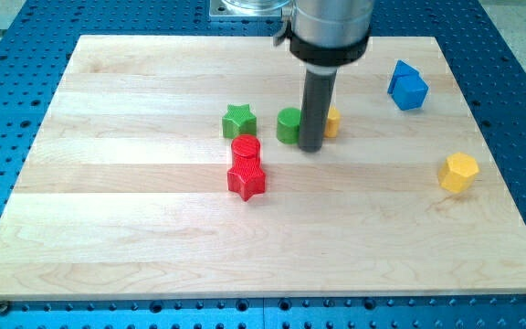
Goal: Adjust the green blocks at the top of the red circle in a vertical line
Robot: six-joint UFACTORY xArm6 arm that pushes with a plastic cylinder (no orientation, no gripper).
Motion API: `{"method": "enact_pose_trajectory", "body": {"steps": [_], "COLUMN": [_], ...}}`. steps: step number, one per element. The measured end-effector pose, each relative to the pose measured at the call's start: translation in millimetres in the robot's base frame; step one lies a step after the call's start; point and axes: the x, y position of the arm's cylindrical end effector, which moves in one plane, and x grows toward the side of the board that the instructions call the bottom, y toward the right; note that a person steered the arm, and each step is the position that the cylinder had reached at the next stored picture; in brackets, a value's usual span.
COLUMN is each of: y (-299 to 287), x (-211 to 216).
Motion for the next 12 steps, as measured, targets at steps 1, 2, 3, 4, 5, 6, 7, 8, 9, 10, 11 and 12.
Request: {"method": "enact_pose_trajectory", "body": {"steps": [1, 2, 3, 4, 5, 6, 7, 8, 9, 10, 11, 12], "y": [-11.3, -33.3, -52.3, -67.9, -77.5, -85.7, -104.4, -148.5, -195.1, -202.9, -167.7, -163.5], "x": [-37.2, -57.1, -61.6, -62.8, -71.1, -83.6, -88.4, -74.5, -43.1, -0.5, 12.3, 10.7]}}
